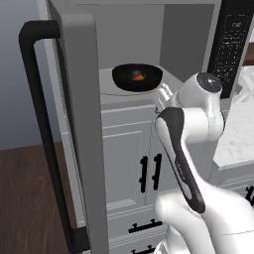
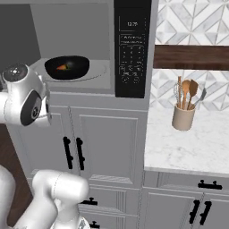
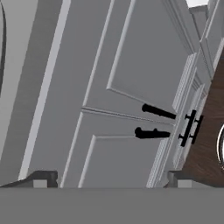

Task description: Pick the bell pepper from the sink and place it in the bowl. Then pick the bowl and place it in the microwave. Then close the microwave door and press the start button.

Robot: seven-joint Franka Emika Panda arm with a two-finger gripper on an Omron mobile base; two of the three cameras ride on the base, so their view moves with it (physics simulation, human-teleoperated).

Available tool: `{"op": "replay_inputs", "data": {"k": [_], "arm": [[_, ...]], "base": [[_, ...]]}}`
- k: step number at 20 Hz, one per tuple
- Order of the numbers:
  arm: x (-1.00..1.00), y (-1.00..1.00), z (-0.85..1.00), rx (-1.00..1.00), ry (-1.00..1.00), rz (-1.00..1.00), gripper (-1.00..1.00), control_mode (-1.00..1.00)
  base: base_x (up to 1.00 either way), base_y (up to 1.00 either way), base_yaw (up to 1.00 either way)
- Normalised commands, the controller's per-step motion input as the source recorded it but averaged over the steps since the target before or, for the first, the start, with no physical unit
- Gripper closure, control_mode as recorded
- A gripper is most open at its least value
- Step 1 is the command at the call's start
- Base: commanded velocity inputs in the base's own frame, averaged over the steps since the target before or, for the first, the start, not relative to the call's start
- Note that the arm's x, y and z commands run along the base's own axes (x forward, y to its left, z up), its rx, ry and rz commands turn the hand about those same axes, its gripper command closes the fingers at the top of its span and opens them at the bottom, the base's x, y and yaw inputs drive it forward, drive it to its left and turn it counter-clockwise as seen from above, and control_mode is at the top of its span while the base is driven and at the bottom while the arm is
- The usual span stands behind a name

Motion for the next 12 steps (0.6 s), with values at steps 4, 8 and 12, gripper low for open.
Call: {"op": "replay_inputs", "data": {"k": [4, 8, 12], "arm": [[-0.36, -0.25, -0.45, -0.2, 0.0, -0.12, -1.0, -1.0], [-0.24, -0.34, -0.37, -0.14, 0.03, -0.21, -1.0, -1.0], [-0.11, -0.38, -0.42, -0.11, 0.05, -0.18, -1.0, -1.0]], "base": [[0.0, 0.0, 0.0], [0.0, 0.0, 0.0], [0.0, 0.0, 0.0]]}}
